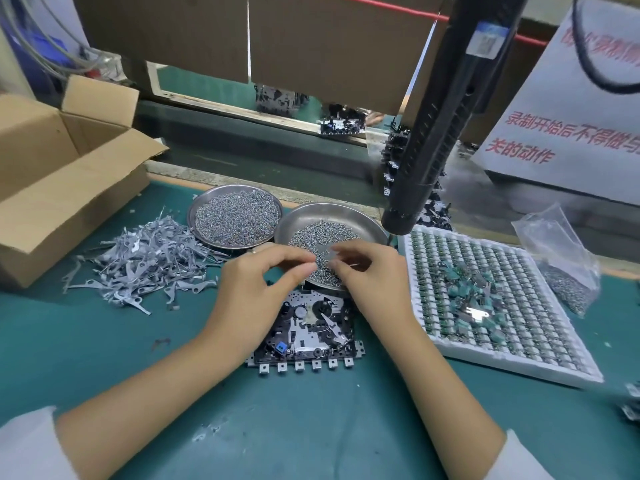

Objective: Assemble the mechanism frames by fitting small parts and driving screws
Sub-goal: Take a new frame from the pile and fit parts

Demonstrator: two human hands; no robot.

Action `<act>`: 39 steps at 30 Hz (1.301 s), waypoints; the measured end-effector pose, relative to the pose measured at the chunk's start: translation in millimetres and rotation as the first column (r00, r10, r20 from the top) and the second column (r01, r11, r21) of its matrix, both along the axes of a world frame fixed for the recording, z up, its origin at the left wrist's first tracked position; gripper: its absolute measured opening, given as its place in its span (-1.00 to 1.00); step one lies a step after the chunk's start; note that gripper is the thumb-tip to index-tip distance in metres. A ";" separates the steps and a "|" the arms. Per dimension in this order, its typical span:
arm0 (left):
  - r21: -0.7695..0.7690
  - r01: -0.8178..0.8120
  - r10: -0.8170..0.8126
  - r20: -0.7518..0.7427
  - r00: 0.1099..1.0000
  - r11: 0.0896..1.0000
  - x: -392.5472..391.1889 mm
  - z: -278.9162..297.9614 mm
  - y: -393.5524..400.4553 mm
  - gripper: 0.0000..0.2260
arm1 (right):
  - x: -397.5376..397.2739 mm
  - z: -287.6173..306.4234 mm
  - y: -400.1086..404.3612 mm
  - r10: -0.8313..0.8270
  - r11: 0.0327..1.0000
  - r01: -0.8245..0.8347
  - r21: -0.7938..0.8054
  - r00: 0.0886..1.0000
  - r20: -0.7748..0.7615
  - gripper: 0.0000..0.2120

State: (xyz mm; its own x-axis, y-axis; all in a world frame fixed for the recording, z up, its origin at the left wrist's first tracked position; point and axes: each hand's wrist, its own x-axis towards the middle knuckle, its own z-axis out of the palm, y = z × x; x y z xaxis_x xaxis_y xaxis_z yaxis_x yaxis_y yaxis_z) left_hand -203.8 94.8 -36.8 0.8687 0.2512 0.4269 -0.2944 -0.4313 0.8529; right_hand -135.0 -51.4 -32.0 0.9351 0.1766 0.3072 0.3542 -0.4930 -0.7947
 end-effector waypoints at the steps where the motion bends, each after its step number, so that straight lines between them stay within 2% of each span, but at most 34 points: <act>1: -0.001 0.004 -0.004 0.017 1.000 1.000 -0.7 -0.2 -0.9 -0.90 | -1.1 1.3 -0.4 0.004 0.999 -0.002 0.052 1.000 -0.030 -0.77; 4: 0.004 0.007 -0.007 0.060 0.998 1.000 -2.2 -1.4 -3.4 -0.90 | -4.9 7.8 -1.8 0.071 0.956 -0.022 0.292 0.985 -0.159 -0.70; 8: -0.071 0.015 -0.011 0.058 0.998 0.997 -2.4 -3.2 -5.6 -0.87 | -9.9 16.3 -2.7 0.307 0.795 -0.089 0.600 0.912 -0.271 -0.75; 11: -0.127 0.036 -0.028 0.066 0.997 0.991 -1.2 -2.5 -5.9 -0.90 | -13.2 18.8 -1.7 0.430 0.705 -0.125 0.698 0.858 -0.280 -0.74; 15: -0.158 0.065 -0.054 0.074 0.996 0.985 -0.6 -1.6 -5.4 -0.89 | -13.2 18.4 -2.1 0.500 0.659 -0.144 0.738 0.817 -0.287 -0.71; 25: -0.163 0.049 -0.028 0.130 0.991 0.985 -0.4 -0.2 -4.6 -0.94 | -16.3 20.1 0.3 0.563 0.602 -0.082 0.794 0.749 -0.350 -0.82; 39: -0.111 0.033 -0.011 0.200 0.980 0.993 -2.3 2.1 -4.7 -0.92 | -18.1 20.3 2.3 0.593 0.561 -0.052 0.826 0.721 -0.358 -0.85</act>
State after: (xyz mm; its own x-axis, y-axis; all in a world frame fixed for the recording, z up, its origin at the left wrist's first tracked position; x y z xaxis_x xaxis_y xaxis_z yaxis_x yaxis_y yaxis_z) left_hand -206.1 90.1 -34.8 0.7752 0.2894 0.5615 -0.4712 -0.3269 0.8192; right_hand -153.1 -49.1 -11.7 0.8774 0.4766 -0.0548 -0.2679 0.3921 -0.8800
